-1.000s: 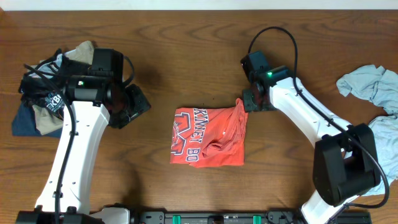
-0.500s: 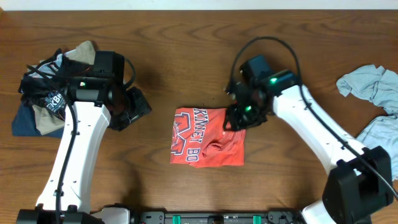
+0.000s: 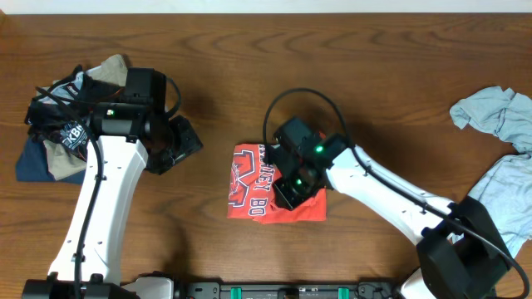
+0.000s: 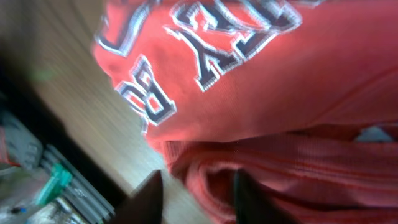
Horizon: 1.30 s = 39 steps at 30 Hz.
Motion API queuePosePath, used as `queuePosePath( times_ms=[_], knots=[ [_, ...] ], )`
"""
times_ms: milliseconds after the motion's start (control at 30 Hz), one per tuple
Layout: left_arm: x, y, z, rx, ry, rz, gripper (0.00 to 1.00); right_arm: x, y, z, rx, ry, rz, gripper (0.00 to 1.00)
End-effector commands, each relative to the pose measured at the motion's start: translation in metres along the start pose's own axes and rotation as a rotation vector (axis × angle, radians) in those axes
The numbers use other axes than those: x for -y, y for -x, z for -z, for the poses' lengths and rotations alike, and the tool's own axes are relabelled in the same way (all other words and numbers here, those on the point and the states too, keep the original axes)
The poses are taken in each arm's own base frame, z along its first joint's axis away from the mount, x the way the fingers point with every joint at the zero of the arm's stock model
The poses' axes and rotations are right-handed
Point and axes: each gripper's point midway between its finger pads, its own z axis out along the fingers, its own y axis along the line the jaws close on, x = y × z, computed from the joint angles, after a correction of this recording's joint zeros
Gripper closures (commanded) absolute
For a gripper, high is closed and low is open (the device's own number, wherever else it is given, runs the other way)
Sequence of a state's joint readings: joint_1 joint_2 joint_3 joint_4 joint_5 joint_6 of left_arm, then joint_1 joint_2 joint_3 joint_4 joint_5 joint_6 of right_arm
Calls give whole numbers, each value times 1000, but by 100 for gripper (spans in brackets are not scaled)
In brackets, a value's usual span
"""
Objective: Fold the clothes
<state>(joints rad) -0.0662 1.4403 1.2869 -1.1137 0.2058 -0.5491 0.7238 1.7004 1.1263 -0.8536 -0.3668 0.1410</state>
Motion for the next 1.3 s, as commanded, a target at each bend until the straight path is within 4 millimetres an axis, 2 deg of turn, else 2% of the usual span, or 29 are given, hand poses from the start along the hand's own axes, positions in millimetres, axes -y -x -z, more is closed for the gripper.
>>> queuePosePath(
  times_ms=[0,100,200,267,333,500,533,567,600,700,800,900,1033,1100,1167,1267],
  knots=[
    [-4,0,-3,-4,15,-1,42,15,-14,-9,-37,-80,-94,99],
    [-4,0,-3,-4,15,-1,41,45,-30,-1,-69,-240,-269,99],
    [-4,0,-3,-4,15,-1,41,81,-63,17,-139,-453,-463,99],
    [-4,0,-3,-4,15,-1,41,90,-77,26,-183,-518,-483,99],
    [-4,0,-3,-3,14,-2,41,96,-87,32,-217,-564,-484,92],
    [-4,0,-3,-3,15,-1,41,95,-96,35,-250,-581,-495,88],
    [-4,0,-3,-4,15,-1,41,96,-96,35,-249,-583,-500,83],
    [-4,0,-3,-4,15,-1,41,96,-96,35,-249,-582,-502,71],
    [-4,0,-3,-4,15,-1,39,96,-96,35,-248,-583,-508,65],
    [-4,0,-3,-4,15,-1,33,97,-96,36,-241,-591,-525,65],
    [-4,0,-3,-4,15,-2,29,102,-90,40,-197,-613,-558,69],
    [-4,0,-3,-5,15,-14,28,99,-67,49,-121,-567,-513,75],
    [-4,0,-3,-4,14,-13,28,74,-21,58,-1,-403,-328,73],
    [-4,0,-3,-4,14,-13,28,65,-8,58,35,-348,-294,73],
    [-4,0,-3,-5,15,-14,28,62,-4,54,46,-321,-292,74],
    [-4,0,-3,-4,14,-14,28,62,-9,46,19,-319,-299,74]
  ],
)
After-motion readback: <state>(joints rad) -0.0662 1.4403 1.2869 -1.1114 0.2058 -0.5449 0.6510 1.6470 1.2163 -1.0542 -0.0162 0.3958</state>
